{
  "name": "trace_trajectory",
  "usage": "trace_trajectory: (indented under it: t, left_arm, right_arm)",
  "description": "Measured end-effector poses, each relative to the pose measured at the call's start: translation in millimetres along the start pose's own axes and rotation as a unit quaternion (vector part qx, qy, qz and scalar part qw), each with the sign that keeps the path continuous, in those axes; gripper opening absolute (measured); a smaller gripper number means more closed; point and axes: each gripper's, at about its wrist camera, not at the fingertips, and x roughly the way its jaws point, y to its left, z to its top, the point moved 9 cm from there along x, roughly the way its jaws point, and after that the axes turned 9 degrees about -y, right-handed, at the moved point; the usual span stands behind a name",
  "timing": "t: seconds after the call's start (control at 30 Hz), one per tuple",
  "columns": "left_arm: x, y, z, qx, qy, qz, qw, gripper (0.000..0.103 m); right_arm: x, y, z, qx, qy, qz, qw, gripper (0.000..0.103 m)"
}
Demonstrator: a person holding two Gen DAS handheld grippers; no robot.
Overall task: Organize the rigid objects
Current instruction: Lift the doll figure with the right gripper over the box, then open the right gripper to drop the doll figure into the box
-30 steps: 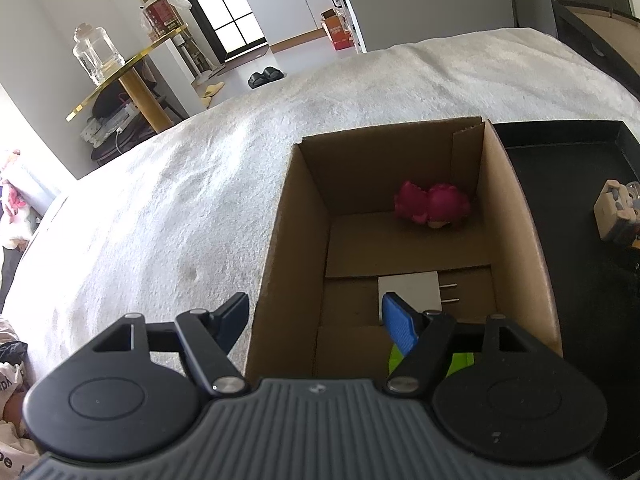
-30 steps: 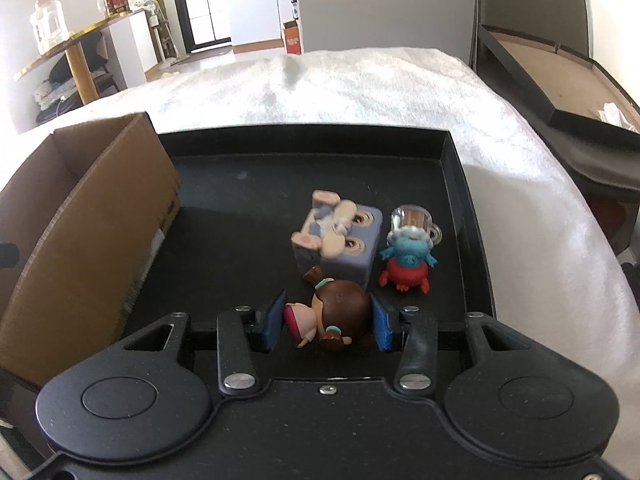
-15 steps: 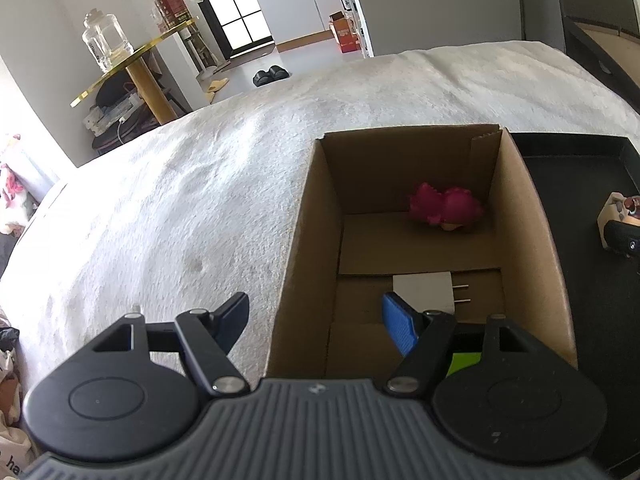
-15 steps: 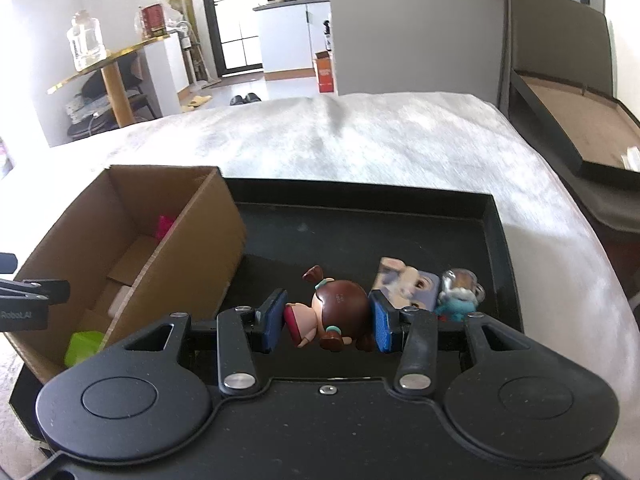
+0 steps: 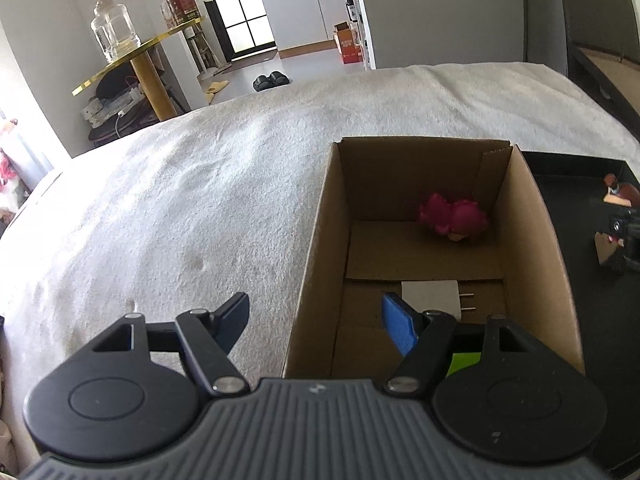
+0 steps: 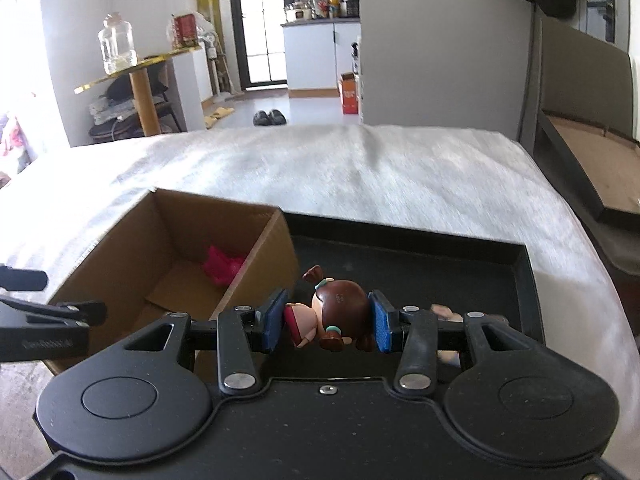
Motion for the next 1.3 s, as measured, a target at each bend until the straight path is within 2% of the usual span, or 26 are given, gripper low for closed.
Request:
trace_trajectory:
  t: [0.23,0.67,0.97,1.13,1.23,1.3]
  left_arm:
    - [0,9,-1,-0.017,-0.008,-0.005,0.9998,0.062]
    - [6,15,-9,-0.044,-0.001,-0.036,0.9984,0.015]
    - [7,18,-10,-0.055,-0.005,-0.052,0.9972,0.012]
    - [7,19,-9,-0.057,-0.005,-0.054,0.9969,0.012]
    - [8,19,-9,-0.059,-0.003,-0.055,0.9967,0.012]
    - [7,19,-9,-0.058,-0.003,-0.054,0.9969,0.012]
  right_arm:
    - [-1,21,16,-0.013,-0.021,0.017,1.000,0.044]
    - [8,61,28,-0.045,-0.028,0.048,0.997,0.044]
    - [17,84,20,-0.074,-0.012,0.067,0.995,0.044]
    - [23,89,12,-0.097,0.004,0.057,0.994,0.045]
    - [22,87,12,-0.105,0.002,0.043,0.994,0.049]
    - [21,83,11,-0.103,0.003,0.034,0.994,0.055]
